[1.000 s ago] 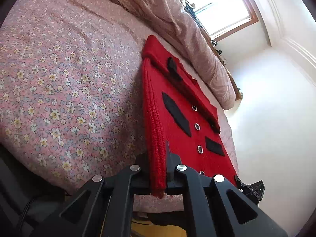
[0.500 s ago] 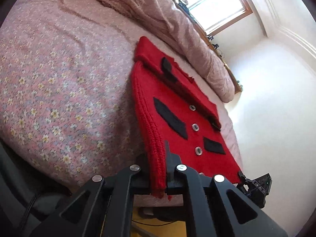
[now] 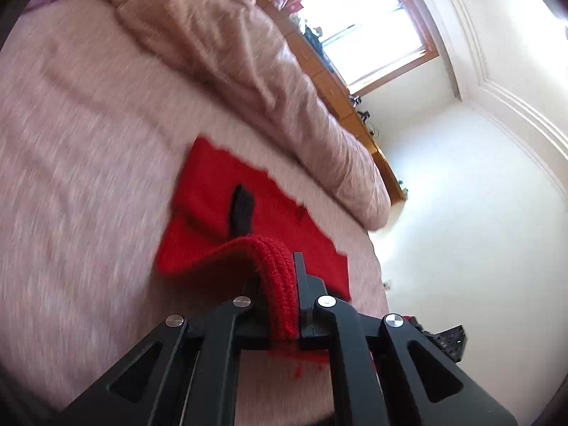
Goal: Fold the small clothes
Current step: 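Lift the hem with both grippers and fold it toward the collar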
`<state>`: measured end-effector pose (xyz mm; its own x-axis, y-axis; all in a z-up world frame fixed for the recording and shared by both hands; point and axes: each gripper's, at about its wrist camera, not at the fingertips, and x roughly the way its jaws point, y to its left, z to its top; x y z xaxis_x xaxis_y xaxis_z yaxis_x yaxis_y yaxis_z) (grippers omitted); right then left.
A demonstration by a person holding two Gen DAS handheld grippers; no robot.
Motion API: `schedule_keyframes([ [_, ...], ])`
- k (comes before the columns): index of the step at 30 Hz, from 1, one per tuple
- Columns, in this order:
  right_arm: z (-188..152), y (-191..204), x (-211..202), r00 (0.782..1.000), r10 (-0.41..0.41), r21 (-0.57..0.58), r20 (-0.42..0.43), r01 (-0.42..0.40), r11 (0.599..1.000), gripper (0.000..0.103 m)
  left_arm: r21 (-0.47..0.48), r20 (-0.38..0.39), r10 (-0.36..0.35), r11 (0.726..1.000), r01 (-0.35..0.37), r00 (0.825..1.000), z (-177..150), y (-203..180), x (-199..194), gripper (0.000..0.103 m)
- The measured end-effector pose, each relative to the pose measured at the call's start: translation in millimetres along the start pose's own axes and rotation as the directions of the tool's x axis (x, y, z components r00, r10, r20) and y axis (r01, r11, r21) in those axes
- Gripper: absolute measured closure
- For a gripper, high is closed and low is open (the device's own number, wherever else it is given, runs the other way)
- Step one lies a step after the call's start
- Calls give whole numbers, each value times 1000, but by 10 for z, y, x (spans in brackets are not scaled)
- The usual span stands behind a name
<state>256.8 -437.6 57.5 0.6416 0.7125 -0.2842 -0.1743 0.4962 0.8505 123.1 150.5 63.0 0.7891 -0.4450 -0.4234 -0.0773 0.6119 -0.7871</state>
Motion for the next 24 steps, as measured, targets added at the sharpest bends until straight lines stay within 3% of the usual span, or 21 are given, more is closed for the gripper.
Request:
schedule_keyframes([
  [7, 980, 137, 852, 1000, -9, -34, 15, 10, 999, 96, 34, 52, 11, 999, -13, 999, 963, -155, 914, 102],
  [12, 1470, -81, 1555, 999, -49, -6, 1, 49, 999, 96, -3, 38, 56, 998, -56, 998, 1316, 79, 1533, 102],
  [19, 1587, -643, 2274, 982, -165, 35, -86, 169, 985, 95, -48, -54, 163, 985, -166, 985, 1388, 559, 2246, 101],
  [24, 1505, -1064, 2452, 967, -213, 105, -138, 228, 968, 93, -97, -134, 215, 969, -229, 967, 1379, 813, 2509, 100],
])
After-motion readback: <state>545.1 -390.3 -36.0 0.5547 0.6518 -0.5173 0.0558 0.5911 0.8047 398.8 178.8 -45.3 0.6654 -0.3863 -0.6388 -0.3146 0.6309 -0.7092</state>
